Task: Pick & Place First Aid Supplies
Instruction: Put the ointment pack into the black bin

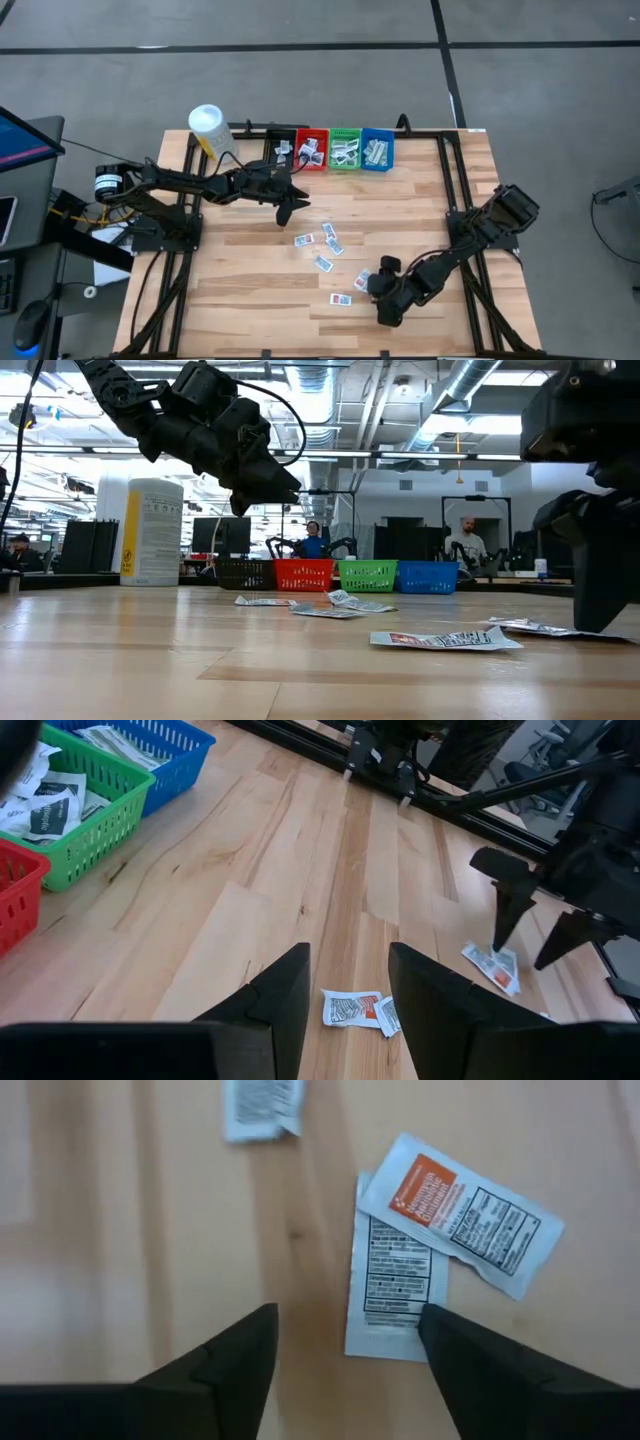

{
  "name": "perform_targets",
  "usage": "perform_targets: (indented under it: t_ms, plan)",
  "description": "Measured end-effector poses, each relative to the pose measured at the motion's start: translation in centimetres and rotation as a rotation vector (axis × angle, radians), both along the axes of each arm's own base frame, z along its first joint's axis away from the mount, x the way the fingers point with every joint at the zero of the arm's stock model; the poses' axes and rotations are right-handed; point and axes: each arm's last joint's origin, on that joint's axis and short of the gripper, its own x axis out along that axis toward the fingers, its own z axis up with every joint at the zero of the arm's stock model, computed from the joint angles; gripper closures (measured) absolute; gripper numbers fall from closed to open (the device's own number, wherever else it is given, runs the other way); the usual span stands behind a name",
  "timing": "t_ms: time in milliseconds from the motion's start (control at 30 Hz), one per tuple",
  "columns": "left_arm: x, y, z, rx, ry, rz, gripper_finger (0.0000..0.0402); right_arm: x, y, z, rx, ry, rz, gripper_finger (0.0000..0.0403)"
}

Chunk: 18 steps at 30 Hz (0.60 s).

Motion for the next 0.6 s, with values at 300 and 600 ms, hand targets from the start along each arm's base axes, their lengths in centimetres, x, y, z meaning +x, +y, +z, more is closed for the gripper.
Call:
perform_targets:
  t_ms: [300,600]
  plan:
    - [0.0,0.0,0.0,0.0,0.0,0.0,0.0264,-0.42,-0.53,-0.15,-0.08,0.034,0.007,0.0204]
    - [0.0,0.0,-0.01,0.021,0.0,-0.009,0.0264,-0.56,-0.63,-0.16,-0.089,0.051,0.013,0.0309]
